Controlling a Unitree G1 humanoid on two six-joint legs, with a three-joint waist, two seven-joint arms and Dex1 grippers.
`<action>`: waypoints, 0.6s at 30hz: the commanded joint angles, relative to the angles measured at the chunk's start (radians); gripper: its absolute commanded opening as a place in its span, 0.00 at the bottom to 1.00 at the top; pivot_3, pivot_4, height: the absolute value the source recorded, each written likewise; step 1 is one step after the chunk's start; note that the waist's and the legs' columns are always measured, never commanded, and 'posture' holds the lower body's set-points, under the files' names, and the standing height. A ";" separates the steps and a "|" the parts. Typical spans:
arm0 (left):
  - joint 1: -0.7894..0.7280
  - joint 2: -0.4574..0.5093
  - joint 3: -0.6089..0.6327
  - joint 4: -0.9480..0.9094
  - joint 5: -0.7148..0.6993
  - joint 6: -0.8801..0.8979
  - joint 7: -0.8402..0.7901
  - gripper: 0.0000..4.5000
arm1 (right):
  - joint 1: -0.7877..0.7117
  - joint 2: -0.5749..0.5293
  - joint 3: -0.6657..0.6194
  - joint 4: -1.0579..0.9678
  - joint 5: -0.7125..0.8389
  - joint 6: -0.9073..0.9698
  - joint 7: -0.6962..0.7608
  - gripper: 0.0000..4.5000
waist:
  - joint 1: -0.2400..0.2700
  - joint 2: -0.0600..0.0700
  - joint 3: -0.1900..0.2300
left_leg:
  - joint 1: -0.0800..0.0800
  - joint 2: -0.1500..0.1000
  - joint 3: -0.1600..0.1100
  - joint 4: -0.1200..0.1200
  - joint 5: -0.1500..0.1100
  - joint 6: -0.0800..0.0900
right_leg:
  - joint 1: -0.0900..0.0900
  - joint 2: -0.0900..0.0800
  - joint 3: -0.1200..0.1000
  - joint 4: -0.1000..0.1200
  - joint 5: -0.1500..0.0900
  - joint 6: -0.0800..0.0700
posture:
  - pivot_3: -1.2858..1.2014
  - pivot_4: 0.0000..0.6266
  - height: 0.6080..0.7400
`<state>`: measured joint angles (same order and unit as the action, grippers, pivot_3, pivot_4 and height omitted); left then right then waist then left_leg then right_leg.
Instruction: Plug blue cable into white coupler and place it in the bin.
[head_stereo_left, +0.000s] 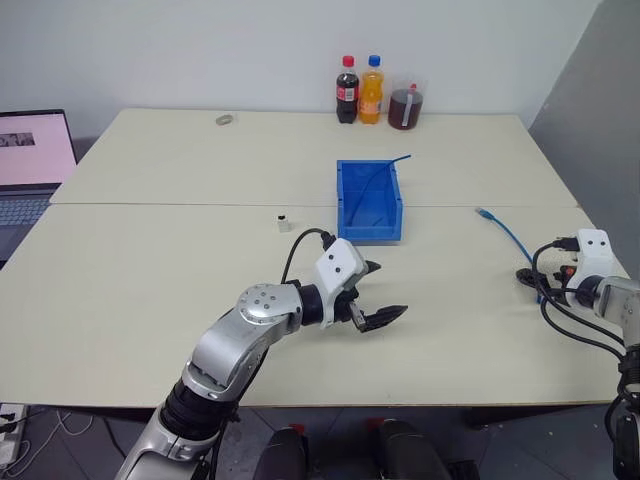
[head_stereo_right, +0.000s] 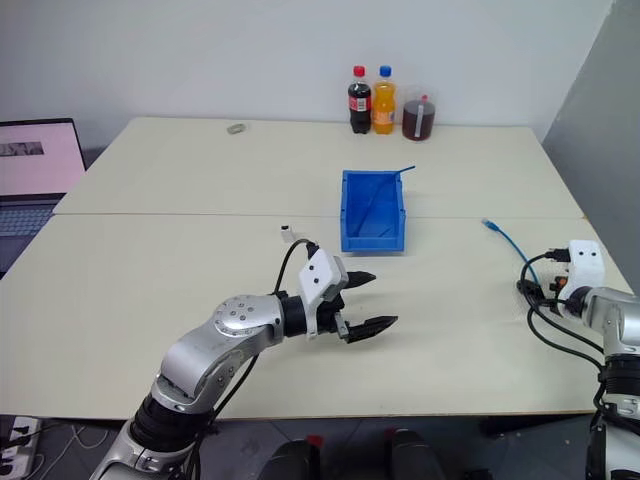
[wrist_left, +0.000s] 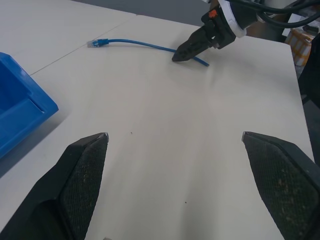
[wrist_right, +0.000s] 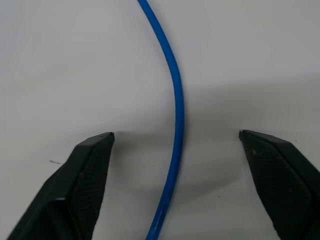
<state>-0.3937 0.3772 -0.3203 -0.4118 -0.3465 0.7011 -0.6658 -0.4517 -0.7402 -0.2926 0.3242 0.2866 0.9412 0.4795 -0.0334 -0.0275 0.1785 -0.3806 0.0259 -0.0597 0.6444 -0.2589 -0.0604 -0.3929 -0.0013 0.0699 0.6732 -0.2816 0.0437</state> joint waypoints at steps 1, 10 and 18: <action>-0.005 0.002 -0.001 -0.008 0.011 -0.028 -0.005 1.00 | 0.028 0.026 0.025 0.018 0.017 0.045 0.026 0.71 | -0.001 0.000 0.000 | 0.000 0.000 0.000 0.000 0.000 0.000 | 0.000 0.000 0.000 0.000 0.000 0.000 | 0.52 0.24 1.00; -0.007 -0.001 0.010 0.017 0.026 -0.042 -0.001 1.00 | 0.017 0.038 0.030 -0.052 0.026 0.078 0.018 0.21 | -0.010 0.000 0.000 | 0.000 0.001 0.000 0.000 0.000 0.000 | 0.000 0.001 0.000 0.000 0.000 0.000 | 0.52 0.24 1.00; 0.006 0.027 0.020 0.045 0.039 -0.049 -0.017 1.00 | 0.025 0.017 0.127 -0.255 0.061 0.146 0.104 0.01 | -0.019 0.000 0.000 | 0.000 0.001 0.000 -0.001 0.000 0.000 | 0.000 0.001 0.000 0.000 0.000 0.000 | 0.52 0.24 1.00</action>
<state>-0.3932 0.3873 -0.3176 -0.3584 -0.3114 0.6711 -0.6689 -0.4386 -0.7202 -0.2055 0.1349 0.3117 1.0600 0.5312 -0.0527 -0.0276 0.1786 -0.3804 0.0271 -0.0601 0.6437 -0.2590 -0.0604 -0.3935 0.0002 0.0701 0.6736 -0.2816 0.0436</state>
